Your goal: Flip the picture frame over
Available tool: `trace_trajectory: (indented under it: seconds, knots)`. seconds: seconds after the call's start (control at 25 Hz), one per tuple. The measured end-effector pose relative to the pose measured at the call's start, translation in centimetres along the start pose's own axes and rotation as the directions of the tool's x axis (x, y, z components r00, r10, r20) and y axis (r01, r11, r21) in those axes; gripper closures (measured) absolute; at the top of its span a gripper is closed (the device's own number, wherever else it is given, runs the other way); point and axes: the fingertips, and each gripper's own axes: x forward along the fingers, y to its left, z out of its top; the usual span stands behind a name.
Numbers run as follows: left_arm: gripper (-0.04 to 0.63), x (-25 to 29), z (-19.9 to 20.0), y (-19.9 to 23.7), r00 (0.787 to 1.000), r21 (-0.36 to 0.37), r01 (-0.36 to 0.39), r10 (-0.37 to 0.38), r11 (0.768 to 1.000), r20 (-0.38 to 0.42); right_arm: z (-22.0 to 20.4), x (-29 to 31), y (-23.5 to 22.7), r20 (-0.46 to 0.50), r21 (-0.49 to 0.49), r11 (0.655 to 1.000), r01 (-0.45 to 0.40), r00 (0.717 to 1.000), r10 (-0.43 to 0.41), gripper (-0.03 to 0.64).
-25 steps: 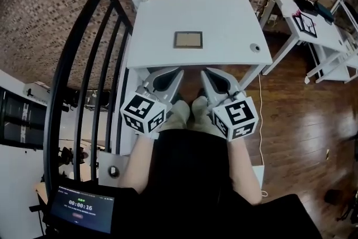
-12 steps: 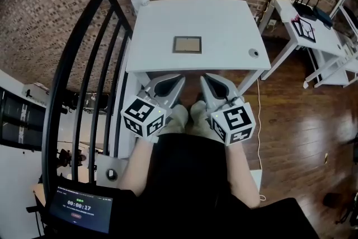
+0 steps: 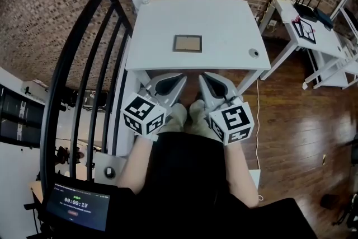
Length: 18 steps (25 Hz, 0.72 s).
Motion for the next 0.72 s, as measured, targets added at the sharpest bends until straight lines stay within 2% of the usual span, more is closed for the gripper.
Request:
trace_trajectory:
  seconds: [0.72]
  knots:
    - [0.580, -0.28, -0.66, 0.51, 1.000, 0.011, -0.027, 0.027, 1.000, -0.002, -0.51, 0.00, 0.32, -0.003, 0.002, 1.000, 0.002, 1.000, -0.002, 0.624]
